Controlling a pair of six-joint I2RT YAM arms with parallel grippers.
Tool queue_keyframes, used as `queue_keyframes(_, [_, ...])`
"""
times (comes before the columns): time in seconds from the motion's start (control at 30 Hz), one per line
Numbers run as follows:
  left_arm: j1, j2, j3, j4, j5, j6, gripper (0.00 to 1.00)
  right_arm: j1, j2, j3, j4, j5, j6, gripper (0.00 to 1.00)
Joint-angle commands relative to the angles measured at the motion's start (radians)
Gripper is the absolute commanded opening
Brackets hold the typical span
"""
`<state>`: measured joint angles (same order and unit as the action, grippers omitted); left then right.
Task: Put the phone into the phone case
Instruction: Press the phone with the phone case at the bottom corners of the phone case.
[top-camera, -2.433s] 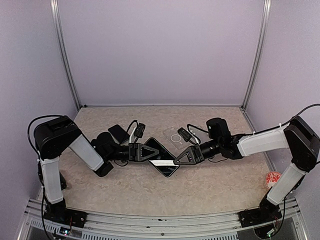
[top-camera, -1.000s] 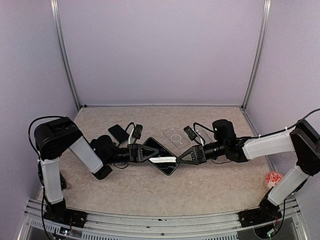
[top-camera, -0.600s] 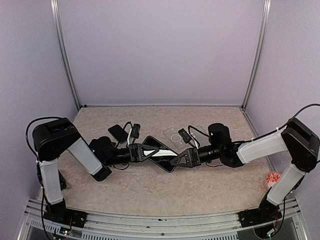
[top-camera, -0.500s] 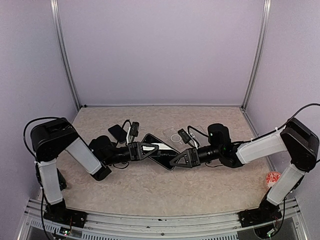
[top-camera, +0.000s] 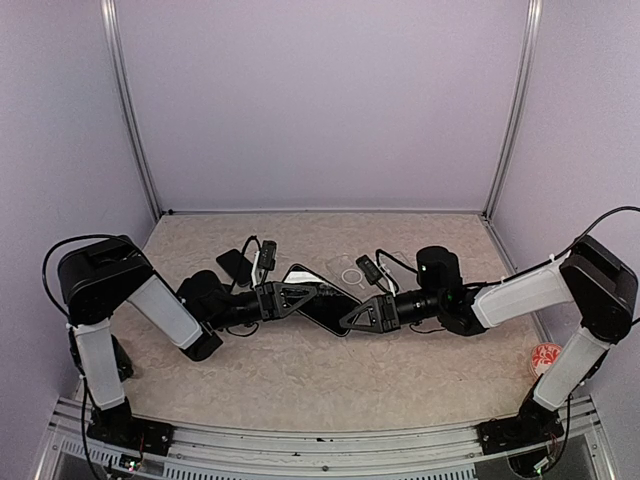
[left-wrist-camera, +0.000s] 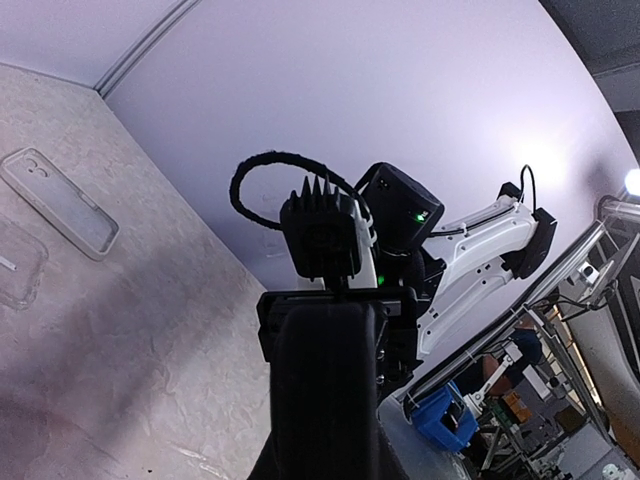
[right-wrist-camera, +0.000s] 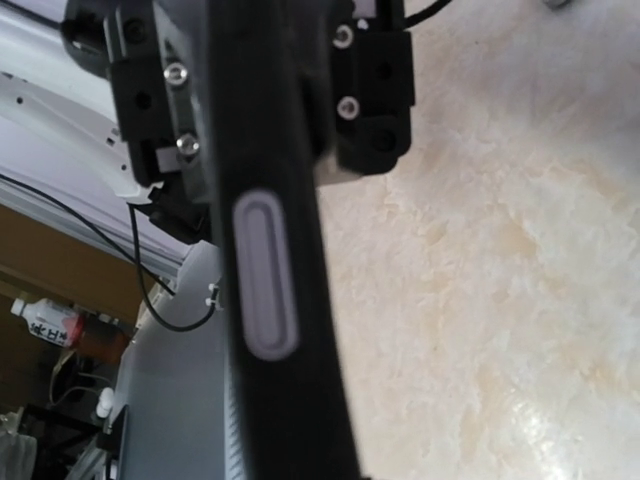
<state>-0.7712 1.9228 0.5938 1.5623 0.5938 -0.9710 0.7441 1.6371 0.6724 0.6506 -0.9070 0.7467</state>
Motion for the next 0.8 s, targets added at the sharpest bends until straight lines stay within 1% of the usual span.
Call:
queue_keyframes(0.0, [-0.001,-0.047,0.002,0.119,-0.014,0.018,0.0,0.005,0.012,0.004,-0.026,0.028,-0.031,0.11])
queue_keyframes(0.17, [0.003,-0.056,-0.005,0.119,-0.017,0.017,0.0,0.006,-0.013,0.013,-0.098,0.088,-0.084,0.05])
queue_keyframes(0.23, [0.003,-0.059,-0.007,0.119,-0.018,0.015,0.0,0.005,-0.025,0.014,-0.123,0.113,-0.101,0.0])
queue_keyframes(0.37, [0.004,-0.064,-0.011,0.119,-0.019,0.017,0.0,0.006,-0.042,0.014,-0.159,0.146,-0.123,0.0])
queue_keyframes(0.4, [0.006,-0.066,-0.011,0.119,-0.018,0.017,0.0,0.006,-0.045,0.012,-0.157,0.143,-0.124,0.01])
queue_keyframes(0.43, [0.006,-0.068,-0.012,0.119,-0.016,0.017,0.0,0.005,-0.051,0.012,-0.157,0.136,-0.121,0.07])
queue_keyframes(0.47, [0.007,-0.071,-0.012,0.119,-0.014,0.018,0.0,0.005,-0.055,0.012,-0.157,0.129,-0.117,0.19])
queue_keyframes(0.53, [0.011,-0.075,-0.015,0.118,-0.014,0.019,0.0,0.005,-0.068,0.01,-0.154,0.123,-0.107,0.33])
queue_keyframes(0.6, [0.015,-0.08,-0.019,0.115,-0.009,0.021,0.0,0.004,-0.081,0.01,-0.149,0.108,-0.094,0.4])
queue_keyframes(0.77, [0.026,-0.088,-0.027,0.108,0.017,0.021,0.0,-0.017,-0.12,0.028,-0.184,0.073,-0.079,0.47])
